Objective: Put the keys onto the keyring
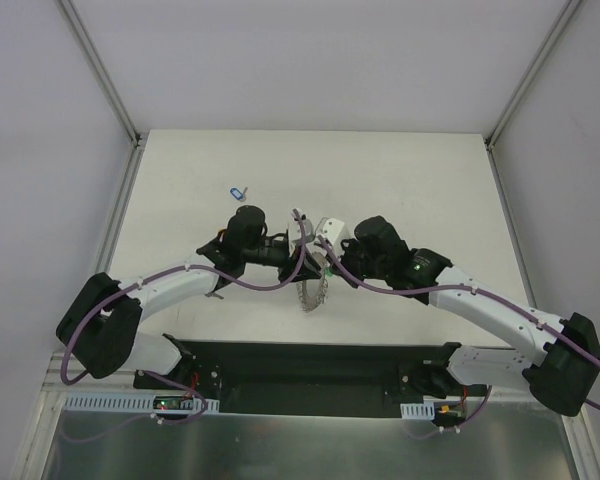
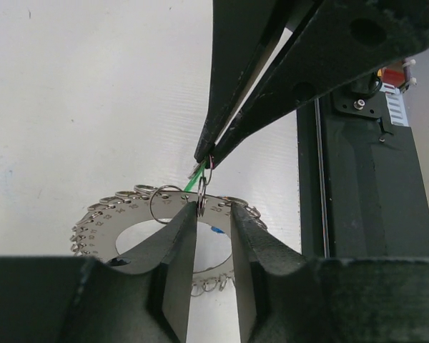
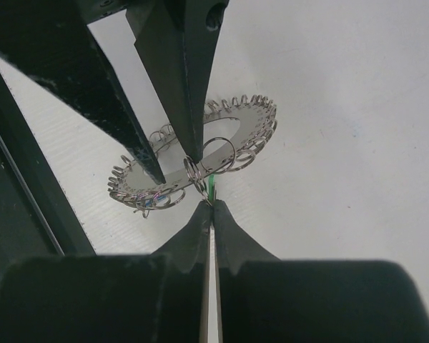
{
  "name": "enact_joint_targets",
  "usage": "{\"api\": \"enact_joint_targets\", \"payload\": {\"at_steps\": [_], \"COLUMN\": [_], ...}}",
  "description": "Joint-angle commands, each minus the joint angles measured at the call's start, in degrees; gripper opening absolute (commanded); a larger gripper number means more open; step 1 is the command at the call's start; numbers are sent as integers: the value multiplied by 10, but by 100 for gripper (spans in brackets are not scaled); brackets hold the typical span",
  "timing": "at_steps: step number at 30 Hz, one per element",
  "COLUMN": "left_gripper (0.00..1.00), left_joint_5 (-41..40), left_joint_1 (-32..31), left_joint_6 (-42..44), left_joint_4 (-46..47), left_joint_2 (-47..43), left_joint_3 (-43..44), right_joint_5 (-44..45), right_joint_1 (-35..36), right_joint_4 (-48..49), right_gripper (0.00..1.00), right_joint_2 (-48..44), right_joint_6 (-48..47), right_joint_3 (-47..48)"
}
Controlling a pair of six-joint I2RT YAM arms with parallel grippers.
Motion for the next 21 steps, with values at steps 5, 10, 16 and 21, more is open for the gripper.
{"api": "enact_joint_targets", "payload": {"at_steps": [5,10,16,21], "left_gripper": [21,21,27,29], "left_joint_5": [21,10,-27,-46], "left_joint_1": [-3,-7,-8,-8], "left_joint_6": [0,-3,-18,-50], "left_joint_4": [12,16,55,136], "left_joint_2": [24,32,29,15], "left_joint_3": [38,44,30,-15], "right_joint_5": [-8,-10,-7,-10], "right_joint_1": [10,14,15,14], "right_joint_4": [2,0,6,27], "right_gripper": [1,1,1,1], "right_joint_2": [1,1,-3,-15], "right_joint_6": [-10,-8,0,23], "right_joint_3": [36,35,31,19]}}
